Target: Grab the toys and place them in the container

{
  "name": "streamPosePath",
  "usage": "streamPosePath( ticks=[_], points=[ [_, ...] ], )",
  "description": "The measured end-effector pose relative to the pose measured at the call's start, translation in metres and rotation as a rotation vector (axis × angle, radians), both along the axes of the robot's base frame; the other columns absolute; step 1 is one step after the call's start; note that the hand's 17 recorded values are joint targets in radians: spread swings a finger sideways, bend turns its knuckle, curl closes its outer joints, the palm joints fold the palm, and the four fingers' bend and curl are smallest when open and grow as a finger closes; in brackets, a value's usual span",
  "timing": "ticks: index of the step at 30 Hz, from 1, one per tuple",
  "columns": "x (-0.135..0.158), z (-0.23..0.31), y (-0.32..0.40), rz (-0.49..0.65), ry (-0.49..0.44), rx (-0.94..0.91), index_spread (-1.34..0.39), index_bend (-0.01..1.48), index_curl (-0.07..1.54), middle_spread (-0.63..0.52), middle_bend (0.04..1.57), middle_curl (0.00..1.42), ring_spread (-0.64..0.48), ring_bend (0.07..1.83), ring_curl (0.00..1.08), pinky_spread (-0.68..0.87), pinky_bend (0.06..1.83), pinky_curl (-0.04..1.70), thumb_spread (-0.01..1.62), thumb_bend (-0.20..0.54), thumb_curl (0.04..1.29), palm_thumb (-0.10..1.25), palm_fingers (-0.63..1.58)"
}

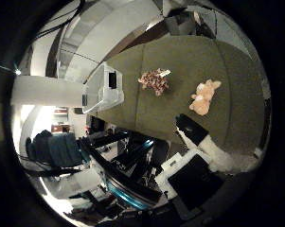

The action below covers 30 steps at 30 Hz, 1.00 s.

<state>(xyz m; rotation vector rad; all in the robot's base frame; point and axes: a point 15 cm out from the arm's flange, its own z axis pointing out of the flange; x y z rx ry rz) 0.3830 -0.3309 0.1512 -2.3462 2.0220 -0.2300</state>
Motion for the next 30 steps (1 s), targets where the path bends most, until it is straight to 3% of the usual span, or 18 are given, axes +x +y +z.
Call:
streamPosePath(
  ticks=[12,23,30],
  points=[
    [0.018,0.004,0.018,0.062,0.007,-0.021,-0.44,0.22,0.36,0.03,0.18,0.28,0.18,0.19,0.19,0.32,0.31,0.21,1.01,-0.034,0.39,0.81,0.09],
    [0.051,0.027,-0.1,0.239,0.119,-0.31,-0.41,0.17,0.31,0.05,0.19,0.3,0.19,0.2,0.23,0.33,0.34,0.21,0.97,-0.028,0.34,0.71,0.0],
    [0.064,0.012,-0.159,0.323,0.114,-0.455,-0.42,0.17,0.29,0.05,0.19,0.3,0.19,0.2,0.24,0.33,0.35,0.21,0.96,-0.028,0.33,0.69,-0.01]
  ],
)
